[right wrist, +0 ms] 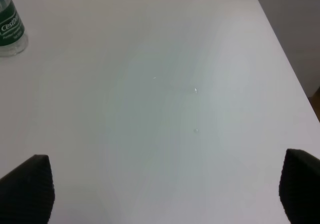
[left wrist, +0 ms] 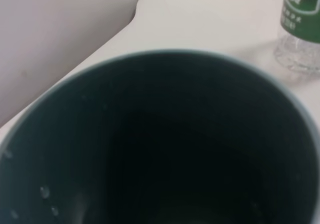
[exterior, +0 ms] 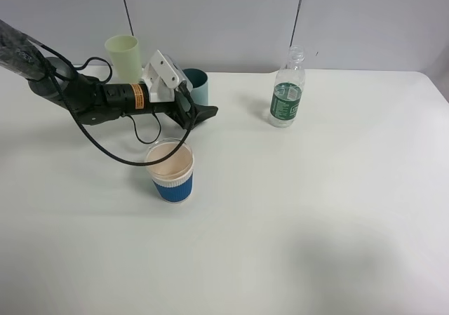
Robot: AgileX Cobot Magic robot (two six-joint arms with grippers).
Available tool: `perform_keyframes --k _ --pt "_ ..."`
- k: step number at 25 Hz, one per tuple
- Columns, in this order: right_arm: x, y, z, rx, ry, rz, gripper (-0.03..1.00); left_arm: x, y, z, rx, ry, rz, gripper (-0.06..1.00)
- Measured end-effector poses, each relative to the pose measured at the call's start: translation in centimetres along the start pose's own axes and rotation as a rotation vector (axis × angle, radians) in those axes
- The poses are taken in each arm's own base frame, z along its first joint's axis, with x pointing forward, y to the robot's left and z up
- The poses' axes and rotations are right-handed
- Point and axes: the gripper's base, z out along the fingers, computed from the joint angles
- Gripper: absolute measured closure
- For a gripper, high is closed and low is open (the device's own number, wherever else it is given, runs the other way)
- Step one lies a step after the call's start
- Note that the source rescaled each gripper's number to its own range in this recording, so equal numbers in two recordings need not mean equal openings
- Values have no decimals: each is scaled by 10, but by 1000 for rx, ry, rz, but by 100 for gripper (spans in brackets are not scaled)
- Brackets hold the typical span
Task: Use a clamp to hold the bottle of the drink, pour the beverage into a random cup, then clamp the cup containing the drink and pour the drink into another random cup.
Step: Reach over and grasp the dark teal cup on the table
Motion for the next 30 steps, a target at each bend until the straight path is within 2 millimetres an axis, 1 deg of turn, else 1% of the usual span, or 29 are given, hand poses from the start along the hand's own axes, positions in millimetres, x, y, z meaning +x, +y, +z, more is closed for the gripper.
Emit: perform_keyframes --k 4,5,6,7,8,9,10,12,23,27,30 --pt "0 0 0 0 0 0 15 0 0 0 0 0 0 -6" --pt "0 0 0 0 0 0 15 0 0 0 0 0 0 -4" --pt "0 0 0 0 0 0 15 0 0 0 0 0 0 5" --pt "0 0 0 0 0 0 15 0 0 0 0 0 -1 22" --pt "0 0 0 0 0 0 15 0 0 0 0 0 -1 43" --pt "0 0 0 0 0 0 15 0 0 0 -1 0 -2 77" --pt "0 0 0 0 0 0 15 0 0 0 0 -1 -4 94" --pt "0 0 0 0 0 0 15 0 0 0 -1 0 -4 93" --pt "0 0 0 0 0 0 15 -1 2 0 -15 9 -9 93" --pt "0 0 0 0 0 0 15 -10 7 -3 -54 17 -35 93" --pt "0 0 0 0 0 0 15 -26 10 -7 -70 -13 -57 93"
